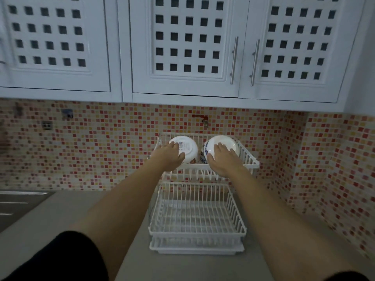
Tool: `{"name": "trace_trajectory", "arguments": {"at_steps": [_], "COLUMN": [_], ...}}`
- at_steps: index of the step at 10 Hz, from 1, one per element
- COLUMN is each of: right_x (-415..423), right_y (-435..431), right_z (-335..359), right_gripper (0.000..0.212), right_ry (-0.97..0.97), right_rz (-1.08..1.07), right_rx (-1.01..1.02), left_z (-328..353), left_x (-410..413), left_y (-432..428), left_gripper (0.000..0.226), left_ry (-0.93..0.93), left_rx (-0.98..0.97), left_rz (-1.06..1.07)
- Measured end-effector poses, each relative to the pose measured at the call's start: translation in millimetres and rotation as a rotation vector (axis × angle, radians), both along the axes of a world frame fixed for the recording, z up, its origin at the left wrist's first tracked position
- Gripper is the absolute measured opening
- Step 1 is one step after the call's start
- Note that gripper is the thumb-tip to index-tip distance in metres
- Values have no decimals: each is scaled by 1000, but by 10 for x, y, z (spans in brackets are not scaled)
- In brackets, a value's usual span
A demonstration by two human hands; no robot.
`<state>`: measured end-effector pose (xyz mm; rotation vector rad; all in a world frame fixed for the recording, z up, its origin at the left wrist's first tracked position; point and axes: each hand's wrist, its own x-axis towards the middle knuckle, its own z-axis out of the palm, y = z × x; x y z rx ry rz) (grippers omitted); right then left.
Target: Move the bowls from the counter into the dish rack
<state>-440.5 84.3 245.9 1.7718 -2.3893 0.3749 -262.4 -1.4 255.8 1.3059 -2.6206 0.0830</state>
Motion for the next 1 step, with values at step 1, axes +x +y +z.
{"name": "trace_trajectory", "arguments": {"at_steps": [1], "right_x": [114], "right_y": [99], "right_z": [21], "right_gripper": [63], "right_ry": [22], "right_rz": [-52], "right_rx": [-11], "left_z": [29], "left_x": [76], "left_y": [106], "left_gripper": [61], "left_ry": [-1], "left_rx": [-33], "left_rz": [52]}}
